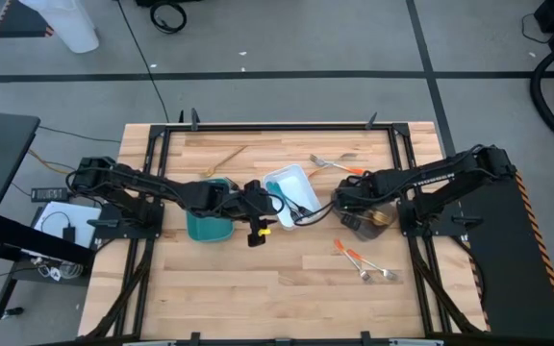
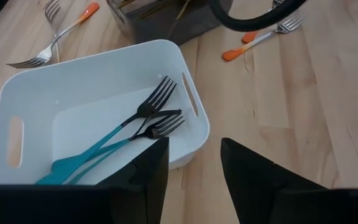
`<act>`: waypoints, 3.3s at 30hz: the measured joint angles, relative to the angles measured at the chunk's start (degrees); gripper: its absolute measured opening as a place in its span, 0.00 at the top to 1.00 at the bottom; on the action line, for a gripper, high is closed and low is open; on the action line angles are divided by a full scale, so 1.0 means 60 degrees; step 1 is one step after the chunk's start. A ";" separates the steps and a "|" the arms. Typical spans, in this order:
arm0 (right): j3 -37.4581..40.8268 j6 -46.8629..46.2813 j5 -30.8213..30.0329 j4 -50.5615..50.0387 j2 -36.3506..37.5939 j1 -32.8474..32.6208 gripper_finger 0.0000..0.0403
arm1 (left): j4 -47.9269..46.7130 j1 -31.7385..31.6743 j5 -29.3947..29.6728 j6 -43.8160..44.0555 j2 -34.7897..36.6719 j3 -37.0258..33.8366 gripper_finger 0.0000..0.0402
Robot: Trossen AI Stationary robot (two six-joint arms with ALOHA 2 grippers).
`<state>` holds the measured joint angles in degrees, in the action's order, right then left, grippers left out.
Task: Sort silverware by color (type)
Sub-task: Put the gold fork into the black bin, then put the orange fork into the green bin
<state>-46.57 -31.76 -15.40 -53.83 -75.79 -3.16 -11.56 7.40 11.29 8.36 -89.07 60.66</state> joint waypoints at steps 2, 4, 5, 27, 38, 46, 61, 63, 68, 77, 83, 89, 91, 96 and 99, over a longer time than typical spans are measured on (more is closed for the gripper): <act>0.0000 -0.0004 0.0001 -0.0118 0.0000 0.0000 0.91 | -0.0002 0.0000 0.0000 0.0000 -0.0001 0.0000 0.61; 0.0000 -0.0047 0.0007 -0.0171 0.0000 0.0000 0.91 | -0.0002 -0.0004 0.0000 -0.0003 0.0002 0.0000 0.61; 0.0000 -0.0099 0.0064 -0.0202 0.0000 0.0000 0.91 | -0.0002 -0.0004 0.0004 -0.0004 0.0000 0.0000 0.61; -0.0800 0.0075 0.0814 -0.1142 0.0000 0.0390 0.73 | -0.0017 -0.0004 0.0000 -0.0004 0.0002 0.0000 0.61; -0.1925 0.2097 0.0156 -0.1318 0.0004 0.0825 0.73 | -0.1659 -0.0004 0.0000 0.0545 0.0002 0.0007 0.61; -0.2068 0.4070 0.0488 0.0504 0.0004 0.2514 0.74 | -0.1975 0.0091 0.0566 -0.0482 0.0321 -0.0090 0.61; -0.2047 0.6075 0.1760 0.2511 -0.1097 0.4561 0.76 | -0.0169 0.0875 0.1798 -0.0151 0.1722 -0.2026 0.61; -0.2047 0.6084 0.1763 0.2812 -0.1320 0.4585 0.76 | -0.0082 0.0856 0.2047 -0.0029 0.1955 -0.2100 0.61; -0.2047 0.6361 0.2164 0.3525 -0.1840 0.4750 0.76 | -0.0358 0.0446 0.2296 -0.0132 0.2326 -0.2262 0.61; -0.2091 0.6996 0.2551 0.3650 -0.2571 0.5482 0.76 | 0.0112 -0.0751 0.2277 -0.1555 0.2254 -0.2360 0.61; -0.2243 0.7081 0.2606 0.3632 -0.2674 0.5800 0.76 | 0.1986 -0.1338 0.1486 -0.2489 0.2254 -0.3177 0.61; -0.2248 0.7261 0.2603 0.3320 -0.2928 0.5991 0.76 | 0.3020 -0.1464 0.1303 -0.2510 0.2324 -0.3865 0.61; -0.2248 0.7305 0.2594 0.3392 -0.3037 0.5999 0.76 | 0.3563 -0.1461 0.1058 -0.2553 0.2370 -0.4145 0.61; -0.2277 0.7370 0.2537 0.3437 -0.3129 0.5989 0.76 | 0.4206 -0.1456 0.0966 -0.2522 0.2356 -0.4691 0.61; -0.2595 0.7372 0.2505 0.3191 -0.3129 0.6015 0.76 | 0.4196 -0.1457 0.0964 -0.2510 0.2356 -0.4765 0.61</act>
<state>-62.14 12.47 -0.37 -34.68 -94.56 32.93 13.62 -1.34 17.07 -6.70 -74.94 32.08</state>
